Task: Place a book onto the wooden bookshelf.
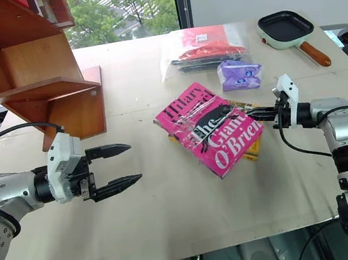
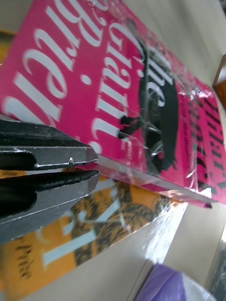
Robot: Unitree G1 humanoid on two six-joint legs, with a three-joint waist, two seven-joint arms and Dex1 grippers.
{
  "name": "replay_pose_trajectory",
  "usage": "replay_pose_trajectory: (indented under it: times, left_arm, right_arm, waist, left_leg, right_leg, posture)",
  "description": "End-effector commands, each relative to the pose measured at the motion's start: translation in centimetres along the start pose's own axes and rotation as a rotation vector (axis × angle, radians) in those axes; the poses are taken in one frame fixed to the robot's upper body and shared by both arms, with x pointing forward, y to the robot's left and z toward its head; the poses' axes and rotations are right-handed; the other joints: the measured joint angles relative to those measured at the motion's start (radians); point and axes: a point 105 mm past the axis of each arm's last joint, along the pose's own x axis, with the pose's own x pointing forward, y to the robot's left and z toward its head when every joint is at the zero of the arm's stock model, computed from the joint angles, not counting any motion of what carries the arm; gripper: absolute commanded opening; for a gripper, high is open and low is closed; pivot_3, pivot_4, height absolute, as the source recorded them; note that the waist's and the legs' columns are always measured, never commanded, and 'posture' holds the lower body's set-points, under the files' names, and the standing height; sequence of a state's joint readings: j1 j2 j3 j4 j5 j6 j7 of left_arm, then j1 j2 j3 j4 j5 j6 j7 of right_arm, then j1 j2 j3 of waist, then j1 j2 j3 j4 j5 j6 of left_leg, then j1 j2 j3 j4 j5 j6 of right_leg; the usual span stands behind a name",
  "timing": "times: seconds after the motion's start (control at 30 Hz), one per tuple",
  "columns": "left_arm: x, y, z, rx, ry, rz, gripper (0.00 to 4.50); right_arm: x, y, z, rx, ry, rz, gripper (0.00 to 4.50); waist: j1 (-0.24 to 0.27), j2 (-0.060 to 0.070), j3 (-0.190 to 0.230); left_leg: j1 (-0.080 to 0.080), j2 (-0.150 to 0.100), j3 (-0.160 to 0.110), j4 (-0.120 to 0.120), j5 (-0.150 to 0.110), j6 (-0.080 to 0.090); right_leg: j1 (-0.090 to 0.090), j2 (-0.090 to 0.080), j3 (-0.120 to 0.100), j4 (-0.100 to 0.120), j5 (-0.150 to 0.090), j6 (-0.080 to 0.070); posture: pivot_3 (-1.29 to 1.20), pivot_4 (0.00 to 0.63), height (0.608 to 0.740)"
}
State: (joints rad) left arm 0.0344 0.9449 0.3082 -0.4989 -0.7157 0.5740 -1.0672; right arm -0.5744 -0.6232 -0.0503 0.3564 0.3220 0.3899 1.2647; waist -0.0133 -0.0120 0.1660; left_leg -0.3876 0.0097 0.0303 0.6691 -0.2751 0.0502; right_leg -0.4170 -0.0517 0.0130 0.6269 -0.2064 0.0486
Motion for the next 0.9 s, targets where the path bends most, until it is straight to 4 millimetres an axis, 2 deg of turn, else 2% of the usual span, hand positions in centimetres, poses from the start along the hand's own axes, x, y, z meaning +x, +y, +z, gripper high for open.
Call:
replay_pose_trajectory:
  times: [0.03, 0.2, 0.3, 0.53, 0.57, 0.67, 0.77, 0.8, 0.9]
  left_arm:
    - [-0.2, 0.0, 0.7, 0.035, -0.015, 0.005, 4.5]
    - [-0.3, -0.3, 0.3, 0.026, -0.006, 0.01, 4.5]
    - [-0.2, -0.4, 0.4, 0.007, -0.023, 0.021, 4.5]
    - [1.0, -1.1, -0.9, -0.231, -0.113, 0.067, 4.5]
    - [1.6, -1.5, -1.1, -0.337, -0.178, 0.063, 4.5]
    - [3.3, -2.4, -2.6, -0.576, -0.243, 0.032, 4.5]
    - [4.7, -1.5, -5.6, -0.667, -0.145, 0.096, 4.5]
    - [5.2, -1.2, -5.7, -0.747, -0.175, 0.088, 4.5]
    - [6.4, -1.5, -4.7, -0.903, -0.273, -0.014, 4.5]
  right_arm:
    - [0.4, 0.7, 1.0, -0.03, -0.027, 0.029, 0.06]
    - [1.4, 1.3, 1.0, -0.034, -0.03, 0.065, 0.06]
    - [1.3, 0.6, 1.0, -0.046, -0.03, 0.032, 0.06]
    - [-1.0, -1.0, 1.8, -0.09, -0.087, -0.08, 0.06]
    - [-1.9, -0.9, 2.2, -0.083, -0.112, -0.091, 0.06]
    - [-4.6, 0.4, 2.9, -0.086, -0.151, -0.1, 0.88]
    - [-6.5, 3.3, 2.5, -0.165, -0.08, -0.058, 2.36]
    - [-7.0, 4.6, 2.6, -0.166, -0.074, -0.035, 2.99]
    - [-8.0, 7.9, 3.7, -0.151, -0.107, -0.017, 4.36]
  waist:
    - [0.0, 0.0, 0.0]
    - [-0.001, 0.0, 0.0]
    - [0.0, 0.0, 0.0]
    - [0.001, 0.0, 0.0]
    - [0.003, 0.0, 0.0]
    - [0.012, 0.0, 0.0]
    - [0.02, 0.001, -0.001]
    - [0.024, 0.002, -0.001]
    - [0.027, 0.002, -0.001]
  left_leg:
    - [0.0, 0.0, 0.0, 0.0, 0.0, 0.0]
    - [0.0, 0.0, 0.0, 0.0, 0.0, 0.0]
    - [0.0, 0.0, 0.0, 0.0, 0.0, 0.0]
    - [0.0, 0.0, 0.0, 0.0, 0.0, 0.0]
    - [0.0, 0.0, 0.0, 0.0, 0.0, 0.0]
    - [-0.001, -0.001, -0.003, 0.0, 0.0, 0.0]
    - [-0.004, -0.001, -0.007, 0.001, 0.0, 0.0]
    - [-0.004, -0.001, -0.008, 0.001, 0.0, 0.0]
    - [-0.003, -0.001, -0.009, 0.001, 0.0, 0.0]
  right_leg:
    - [0.0, 0.0, 0.0, 0.0, 0.0, 0.0]
    - [0.0, 0.0, 0.0, 0.0, 0.0, 0.0]
    - [0.0, 0.0, 0.0, 0.0, 0.0, 0.0]
    - [0.0, -0.001, 0.0, 0.0, 0.001, 0.002]
    - [0.0, -0.001, 0.0, 0.0, 0.001, 0.002]
    - [0.001, -0.003, 0.0, 0.0, 0.001, 0.002]
    - [0.0, -0.003, -0.001, 0.0, 0.001, 0.002]
    - [0.0, -0.002, -0.003, 0.0, 0.001, 0.002]
    - [0.001, -0.001, -0.004, 0.001, 0.001, 0.002]
  posture:
    - [0.0, 0.15, 0.74]
    - [0.0, 0.15, 0.74]
    - [0.0, 0.15, 0.74]
    - [0.0, 0.15, 0.74]
    - [0.0, 0.15, 0.74]
    - [0.0, 0.15, 0.74]
    - [0.0, 0.15, 0.74]
    - [0.0, 0.15, 0.74]
    - [0.0, 0.15, 0.74]
